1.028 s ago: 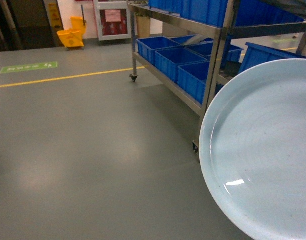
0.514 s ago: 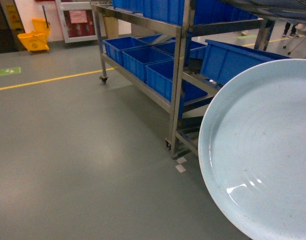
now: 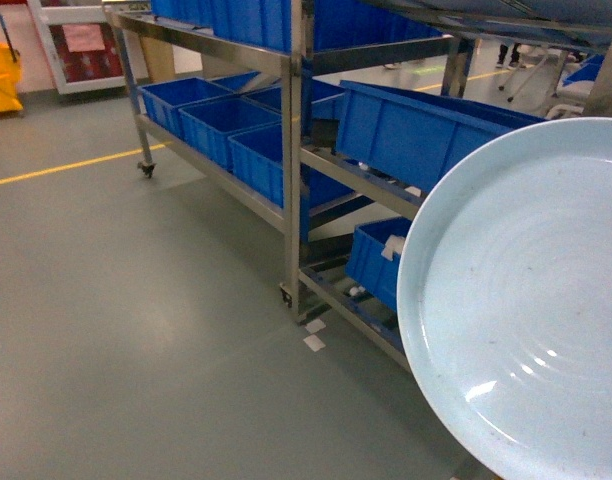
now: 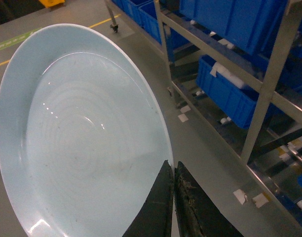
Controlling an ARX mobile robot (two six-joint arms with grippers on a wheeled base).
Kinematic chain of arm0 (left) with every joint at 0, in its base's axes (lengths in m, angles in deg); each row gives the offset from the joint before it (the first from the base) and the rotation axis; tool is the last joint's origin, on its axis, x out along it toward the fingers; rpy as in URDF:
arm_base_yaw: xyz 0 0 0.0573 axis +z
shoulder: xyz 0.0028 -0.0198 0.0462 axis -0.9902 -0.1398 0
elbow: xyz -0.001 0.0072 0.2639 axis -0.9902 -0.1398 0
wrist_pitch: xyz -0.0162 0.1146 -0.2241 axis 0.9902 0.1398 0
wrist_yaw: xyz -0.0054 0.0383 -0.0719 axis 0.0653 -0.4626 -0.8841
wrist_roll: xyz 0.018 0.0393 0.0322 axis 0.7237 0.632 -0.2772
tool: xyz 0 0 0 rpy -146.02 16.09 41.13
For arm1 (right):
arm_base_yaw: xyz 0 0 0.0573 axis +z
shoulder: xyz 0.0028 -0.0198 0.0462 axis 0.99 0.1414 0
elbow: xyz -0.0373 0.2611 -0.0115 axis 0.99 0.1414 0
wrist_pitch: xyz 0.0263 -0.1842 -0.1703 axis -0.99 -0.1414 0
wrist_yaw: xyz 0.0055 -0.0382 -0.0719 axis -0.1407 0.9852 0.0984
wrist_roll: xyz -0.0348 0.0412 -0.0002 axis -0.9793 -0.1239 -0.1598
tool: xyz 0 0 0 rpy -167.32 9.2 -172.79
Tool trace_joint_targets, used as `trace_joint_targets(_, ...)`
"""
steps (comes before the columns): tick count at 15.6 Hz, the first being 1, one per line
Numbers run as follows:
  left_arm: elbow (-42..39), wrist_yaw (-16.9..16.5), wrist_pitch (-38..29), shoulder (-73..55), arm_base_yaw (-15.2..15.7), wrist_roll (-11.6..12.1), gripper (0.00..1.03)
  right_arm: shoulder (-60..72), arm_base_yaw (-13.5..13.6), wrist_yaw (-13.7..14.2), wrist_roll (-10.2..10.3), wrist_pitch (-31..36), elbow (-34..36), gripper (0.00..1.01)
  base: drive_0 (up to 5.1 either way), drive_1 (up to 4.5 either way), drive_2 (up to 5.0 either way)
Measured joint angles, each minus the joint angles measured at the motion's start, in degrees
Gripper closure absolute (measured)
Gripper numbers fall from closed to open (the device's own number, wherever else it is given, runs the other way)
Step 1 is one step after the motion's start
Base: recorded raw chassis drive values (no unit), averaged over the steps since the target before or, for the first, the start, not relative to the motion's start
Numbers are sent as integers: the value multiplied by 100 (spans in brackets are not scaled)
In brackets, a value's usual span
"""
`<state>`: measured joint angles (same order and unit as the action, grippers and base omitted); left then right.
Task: Place blue tray on left shelf second layer neatly
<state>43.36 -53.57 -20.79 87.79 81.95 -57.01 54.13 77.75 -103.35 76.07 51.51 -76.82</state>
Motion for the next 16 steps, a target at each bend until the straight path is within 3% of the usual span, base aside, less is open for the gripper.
trace_joint_targets(5, 0, 0, 11, 0, 0, 0, 5, 4, 0, -2, 0, -4, 0, 99, -149, 284, -583)
trace_joint_targets(16, 0, 0, 0, 0, 0, 0, 5, 2, 0, 0, 0, 2, 9, 99, -155, -155, -155)
